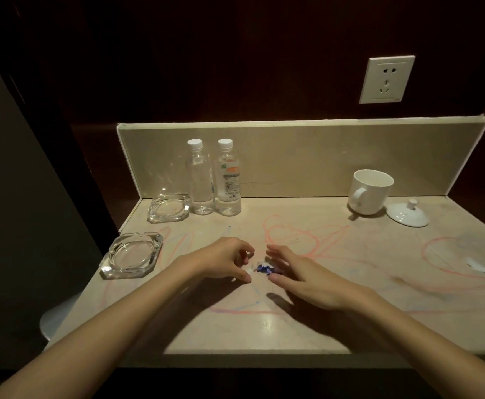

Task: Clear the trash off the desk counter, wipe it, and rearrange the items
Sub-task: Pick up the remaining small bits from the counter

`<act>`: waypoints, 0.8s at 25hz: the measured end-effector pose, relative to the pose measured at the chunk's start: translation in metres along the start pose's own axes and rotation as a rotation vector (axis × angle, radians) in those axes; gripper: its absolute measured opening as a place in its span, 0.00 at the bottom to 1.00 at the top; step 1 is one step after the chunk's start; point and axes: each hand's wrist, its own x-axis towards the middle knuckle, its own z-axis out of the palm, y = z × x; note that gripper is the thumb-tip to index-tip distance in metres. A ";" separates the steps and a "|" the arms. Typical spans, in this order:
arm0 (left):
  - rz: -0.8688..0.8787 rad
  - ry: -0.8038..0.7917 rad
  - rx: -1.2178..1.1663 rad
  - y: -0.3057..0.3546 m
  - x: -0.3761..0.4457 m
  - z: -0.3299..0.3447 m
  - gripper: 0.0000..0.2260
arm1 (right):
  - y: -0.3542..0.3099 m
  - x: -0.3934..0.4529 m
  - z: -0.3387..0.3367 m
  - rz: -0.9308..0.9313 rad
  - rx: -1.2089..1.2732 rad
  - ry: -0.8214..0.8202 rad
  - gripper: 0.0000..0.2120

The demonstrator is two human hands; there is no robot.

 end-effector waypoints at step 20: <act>0.017 -0.062 -0.005 0.026 0.020 0.001 0.27 | 0.014 0.009 -0.027 0.165 -0.175 0.004 0.22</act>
